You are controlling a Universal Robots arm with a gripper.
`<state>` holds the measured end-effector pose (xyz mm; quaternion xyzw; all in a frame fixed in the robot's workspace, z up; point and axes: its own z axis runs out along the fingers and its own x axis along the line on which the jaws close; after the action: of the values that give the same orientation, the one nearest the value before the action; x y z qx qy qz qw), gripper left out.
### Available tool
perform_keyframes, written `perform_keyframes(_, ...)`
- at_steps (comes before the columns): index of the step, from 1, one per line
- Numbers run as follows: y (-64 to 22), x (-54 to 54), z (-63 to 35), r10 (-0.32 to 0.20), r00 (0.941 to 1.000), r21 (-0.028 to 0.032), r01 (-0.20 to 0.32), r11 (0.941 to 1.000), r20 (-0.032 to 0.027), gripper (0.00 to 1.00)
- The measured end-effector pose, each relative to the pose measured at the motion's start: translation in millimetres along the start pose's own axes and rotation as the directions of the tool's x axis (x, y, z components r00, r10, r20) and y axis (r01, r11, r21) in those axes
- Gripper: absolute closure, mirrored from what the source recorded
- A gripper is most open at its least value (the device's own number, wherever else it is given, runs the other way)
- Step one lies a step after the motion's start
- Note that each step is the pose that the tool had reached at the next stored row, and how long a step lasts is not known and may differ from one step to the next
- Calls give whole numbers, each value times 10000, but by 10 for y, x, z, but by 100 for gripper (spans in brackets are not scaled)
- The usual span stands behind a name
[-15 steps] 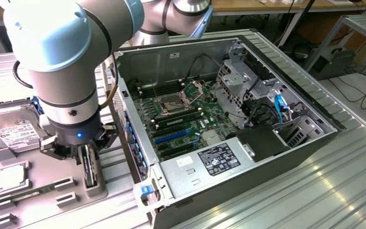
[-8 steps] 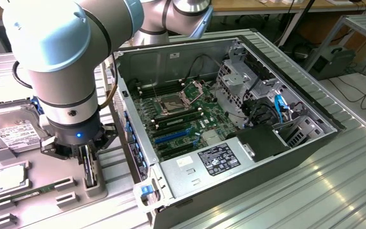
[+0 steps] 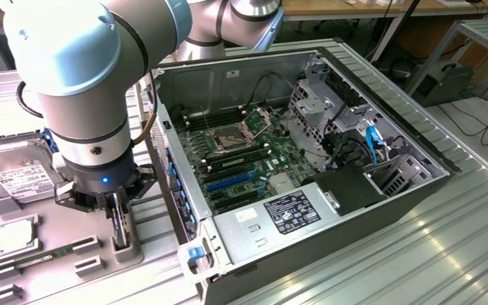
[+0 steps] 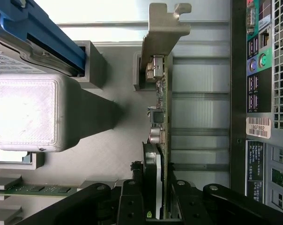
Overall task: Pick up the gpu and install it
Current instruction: 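Pick up the gpu and move the gpu toward the slot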
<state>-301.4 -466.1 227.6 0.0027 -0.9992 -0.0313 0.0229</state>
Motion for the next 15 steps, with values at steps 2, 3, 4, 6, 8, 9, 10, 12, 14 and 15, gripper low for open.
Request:
perform_keyframes(2,0,0,0,0,10000,0,0,10000,0,72)
perform_keyframes(3,0,0,0,0,10000,0,0,10000,0,72)
perform_keyframes(4,0,0,0,0,10000,-1,0,10000,0,72)
perform_keyframes(6,0,0,0,0,10000,-1,0,10000,1,72)
perform_keyframes(8,0,0,0,0,10000,0,0,10000,0,72)
perform_keyframes(9,0,0,0,0,10000,0,0,10000,0,72)
perform_keyframes(10,0,0,0,0,10000,0,0,10000,0,72)
perform_keyframes(12,0,0,0,0,10000,-1,0,10000,0,72)
perform_keyframes(14,0,1,-1,0,10000,-21,0,10000,0,72)
perform_keyframes(15,0,1,-10,-2,10000,-44,2,10000,0,72)
